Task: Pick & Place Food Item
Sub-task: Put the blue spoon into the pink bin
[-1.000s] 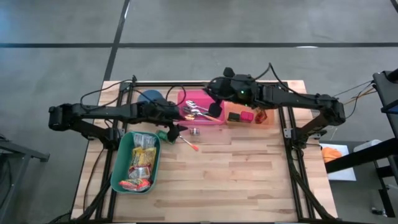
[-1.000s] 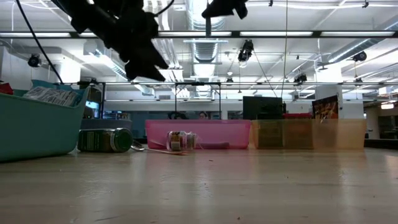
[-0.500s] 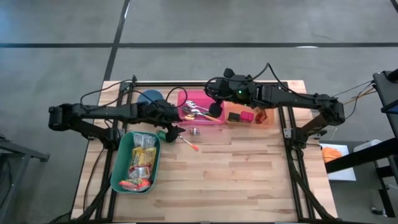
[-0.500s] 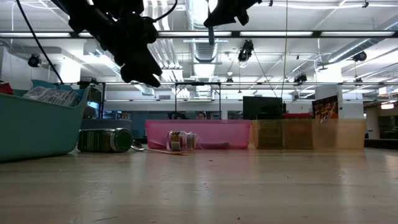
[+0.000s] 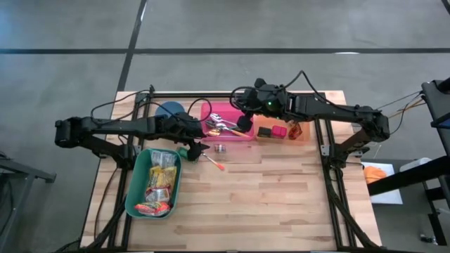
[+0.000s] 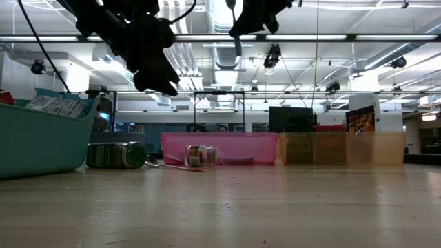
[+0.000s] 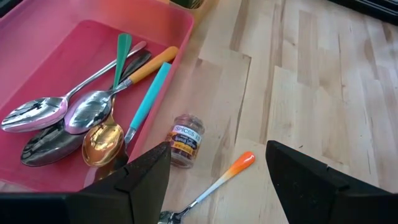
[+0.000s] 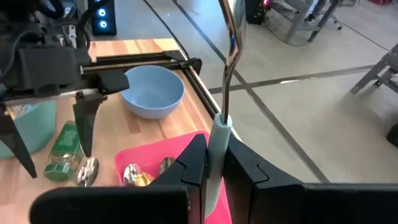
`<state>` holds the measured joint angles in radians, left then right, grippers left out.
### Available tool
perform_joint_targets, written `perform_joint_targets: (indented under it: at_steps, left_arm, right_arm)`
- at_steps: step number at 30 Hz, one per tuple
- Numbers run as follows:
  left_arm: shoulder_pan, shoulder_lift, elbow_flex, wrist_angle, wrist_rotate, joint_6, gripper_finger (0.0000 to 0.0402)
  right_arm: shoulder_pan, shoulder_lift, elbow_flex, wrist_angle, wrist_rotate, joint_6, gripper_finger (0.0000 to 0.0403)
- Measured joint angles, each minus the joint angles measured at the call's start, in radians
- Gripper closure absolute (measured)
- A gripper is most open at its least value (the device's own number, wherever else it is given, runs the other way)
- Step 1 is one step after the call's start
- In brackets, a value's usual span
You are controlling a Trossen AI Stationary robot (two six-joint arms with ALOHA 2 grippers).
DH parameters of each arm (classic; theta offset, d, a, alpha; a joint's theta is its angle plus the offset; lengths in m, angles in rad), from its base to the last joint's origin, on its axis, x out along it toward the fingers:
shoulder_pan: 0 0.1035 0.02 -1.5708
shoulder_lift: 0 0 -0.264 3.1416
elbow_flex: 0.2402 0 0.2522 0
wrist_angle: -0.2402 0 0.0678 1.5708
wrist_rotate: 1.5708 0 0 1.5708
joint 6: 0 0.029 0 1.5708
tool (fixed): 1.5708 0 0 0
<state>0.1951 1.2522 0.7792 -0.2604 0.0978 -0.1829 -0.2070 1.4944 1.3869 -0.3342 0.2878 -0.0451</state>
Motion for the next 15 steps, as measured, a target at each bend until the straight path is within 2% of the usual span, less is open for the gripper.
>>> perform_joint_targets:
  at_steps: [9,15]
  left_arm:
    - [0.000,0.000,0.000,0.000,0.000,0.000,0.0135]
    - [0.000,0.000,0.000,0.000,0.000,0.000,0.0135]
  right_arm:
    - [-0.003,0.003,-0.010,0.010,0.000,-0.030,0.0378]
    - [-0.008,0.073,-0.011,-0.016,0.000,-0.109,0.0378]
